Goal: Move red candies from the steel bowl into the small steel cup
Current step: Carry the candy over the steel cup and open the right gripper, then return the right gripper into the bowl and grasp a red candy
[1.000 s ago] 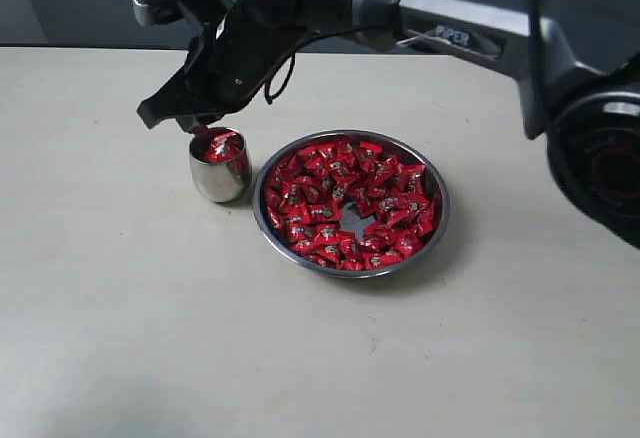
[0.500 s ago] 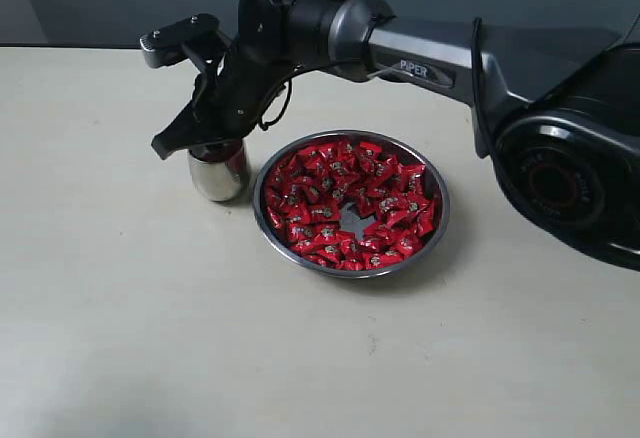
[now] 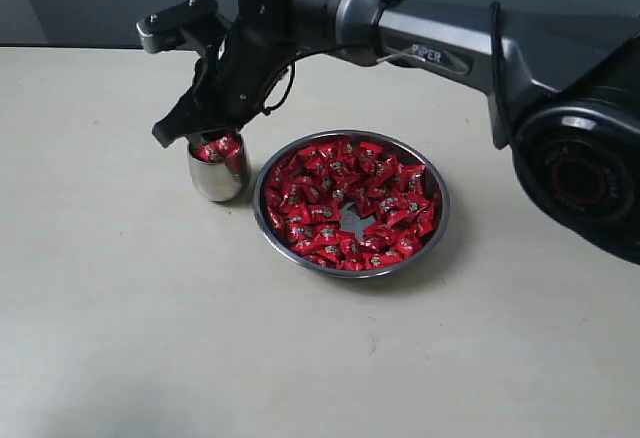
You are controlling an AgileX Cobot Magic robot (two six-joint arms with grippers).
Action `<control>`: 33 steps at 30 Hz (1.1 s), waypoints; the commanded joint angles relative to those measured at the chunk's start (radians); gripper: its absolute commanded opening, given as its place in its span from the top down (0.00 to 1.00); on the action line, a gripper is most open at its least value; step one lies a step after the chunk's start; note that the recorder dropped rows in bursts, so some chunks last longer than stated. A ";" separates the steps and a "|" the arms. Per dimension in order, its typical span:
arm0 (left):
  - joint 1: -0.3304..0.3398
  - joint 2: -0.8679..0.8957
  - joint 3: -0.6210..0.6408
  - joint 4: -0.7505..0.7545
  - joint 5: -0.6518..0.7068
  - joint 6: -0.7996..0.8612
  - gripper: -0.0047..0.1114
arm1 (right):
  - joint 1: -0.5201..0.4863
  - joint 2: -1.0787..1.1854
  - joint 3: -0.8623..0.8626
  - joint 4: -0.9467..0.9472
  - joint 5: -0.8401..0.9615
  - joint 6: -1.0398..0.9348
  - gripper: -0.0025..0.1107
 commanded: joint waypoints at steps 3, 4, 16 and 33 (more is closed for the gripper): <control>-0.005 -0.005 -0.008 0.002 -0.006 -0.001 0.96 | -0.001 -0.114 -0.006 -0.060 0.076 0.055 0.64; -0.005 -0.005 -0.008 0.002 -0.006 -0.001 0.96 | -0.001 -0.129 -0.006 -0.069 0.100 0.060 0.64; -0.005 -0.005 -0.008 0.002 -0.006 -0.001 0.96 | -0.105 -0.352 0.243 -0.233 0.199 0.202 0.64; -0.005 -0.005 -0.008 0.002 -0.006 -0.001 0.96 | -0.192 -0.474 0.734 -0.230 -0.118 0.202 0.64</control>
